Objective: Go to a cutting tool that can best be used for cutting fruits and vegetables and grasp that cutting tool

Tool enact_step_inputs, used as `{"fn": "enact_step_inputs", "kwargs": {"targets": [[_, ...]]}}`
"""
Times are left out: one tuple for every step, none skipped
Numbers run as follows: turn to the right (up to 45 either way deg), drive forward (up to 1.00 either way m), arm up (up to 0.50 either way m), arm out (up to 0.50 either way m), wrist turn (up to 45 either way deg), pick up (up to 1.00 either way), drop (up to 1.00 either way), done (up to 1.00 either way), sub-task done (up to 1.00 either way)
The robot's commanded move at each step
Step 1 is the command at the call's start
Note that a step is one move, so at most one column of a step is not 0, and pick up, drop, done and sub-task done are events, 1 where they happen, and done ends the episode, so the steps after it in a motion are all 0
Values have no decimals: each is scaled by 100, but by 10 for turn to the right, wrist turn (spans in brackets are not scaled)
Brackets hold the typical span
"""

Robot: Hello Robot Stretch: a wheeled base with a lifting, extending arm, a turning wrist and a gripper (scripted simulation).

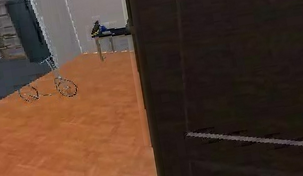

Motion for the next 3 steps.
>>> {"fn": "enact_step_inputs", "kwargs": {"targets": [[390,0,0,0,0,0,0,0,0],[0,15,0,0,0,0,0,0,0],[-450,0,0,0,0,0,0,0,0]]}}
